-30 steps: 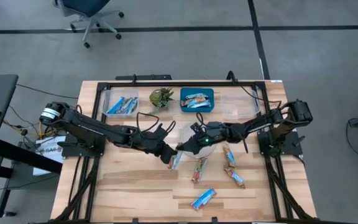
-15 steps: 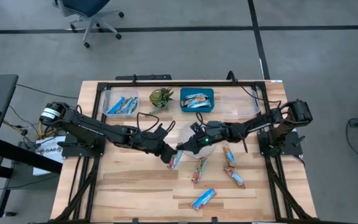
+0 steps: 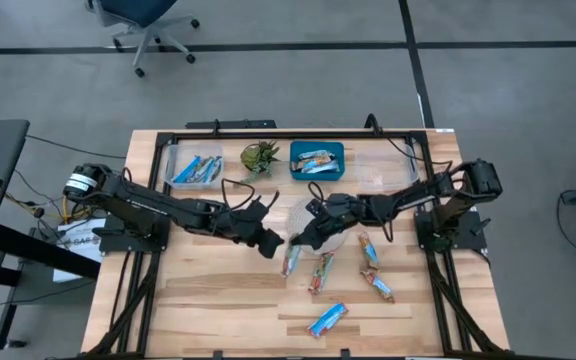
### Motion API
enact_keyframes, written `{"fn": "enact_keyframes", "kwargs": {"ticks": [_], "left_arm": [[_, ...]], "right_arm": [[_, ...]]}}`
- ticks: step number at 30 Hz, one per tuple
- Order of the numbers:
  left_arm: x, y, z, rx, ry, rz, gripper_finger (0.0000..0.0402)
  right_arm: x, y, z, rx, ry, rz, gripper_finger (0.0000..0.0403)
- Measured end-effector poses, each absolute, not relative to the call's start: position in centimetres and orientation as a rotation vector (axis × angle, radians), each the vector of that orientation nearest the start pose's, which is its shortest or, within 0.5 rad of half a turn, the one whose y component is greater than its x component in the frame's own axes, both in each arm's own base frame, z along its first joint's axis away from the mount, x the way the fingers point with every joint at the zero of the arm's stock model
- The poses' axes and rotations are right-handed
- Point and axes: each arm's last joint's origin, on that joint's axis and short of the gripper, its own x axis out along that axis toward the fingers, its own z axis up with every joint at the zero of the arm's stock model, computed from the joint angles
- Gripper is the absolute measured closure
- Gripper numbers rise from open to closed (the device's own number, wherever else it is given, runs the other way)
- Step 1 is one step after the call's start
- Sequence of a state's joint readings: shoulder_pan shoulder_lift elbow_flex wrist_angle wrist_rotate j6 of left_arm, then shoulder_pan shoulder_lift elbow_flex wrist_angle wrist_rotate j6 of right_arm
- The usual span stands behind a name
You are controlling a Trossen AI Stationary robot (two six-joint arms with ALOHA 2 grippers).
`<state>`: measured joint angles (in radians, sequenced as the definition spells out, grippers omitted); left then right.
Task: Pick and place Granola Bars by type
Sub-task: Put the red granola bar into the right transparent bin
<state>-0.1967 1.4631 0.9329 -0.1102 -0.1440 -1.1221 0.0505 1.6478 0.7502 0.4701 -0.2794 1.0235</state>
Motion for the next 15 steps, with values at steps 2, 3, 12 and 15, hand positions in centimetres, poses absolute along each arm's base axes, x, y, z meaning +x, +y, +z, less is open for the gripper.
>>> {"fn": "enact_keyframes", "kwargs": {"ticks": [2,3,12,15], "left_arm": [[30.5,-5.7,23.6,-0.975,0.585,0.305,0.0249],[30.5,-5.7,23.6,-0.975,0.585,0.305,0.0246],[30.5,-5.6,23.5,-0.972,0.601,0.309,0.0244],[30.5,-5.6,23.5,-0.969,0.601,0.309,0.0244]], "right_arm": [[32.5,2.2,17.0,1.038,0.589,0.052,0.0352],[32.3,2.0,16.9,1.030,0.604,0.035,0.0352],[28.1,-1.8,20.3,0.853,0.648,-0.252,0.0352],[25.6,-3.6,22.0,0.785,0.650,-0.385,0.0352]]}}
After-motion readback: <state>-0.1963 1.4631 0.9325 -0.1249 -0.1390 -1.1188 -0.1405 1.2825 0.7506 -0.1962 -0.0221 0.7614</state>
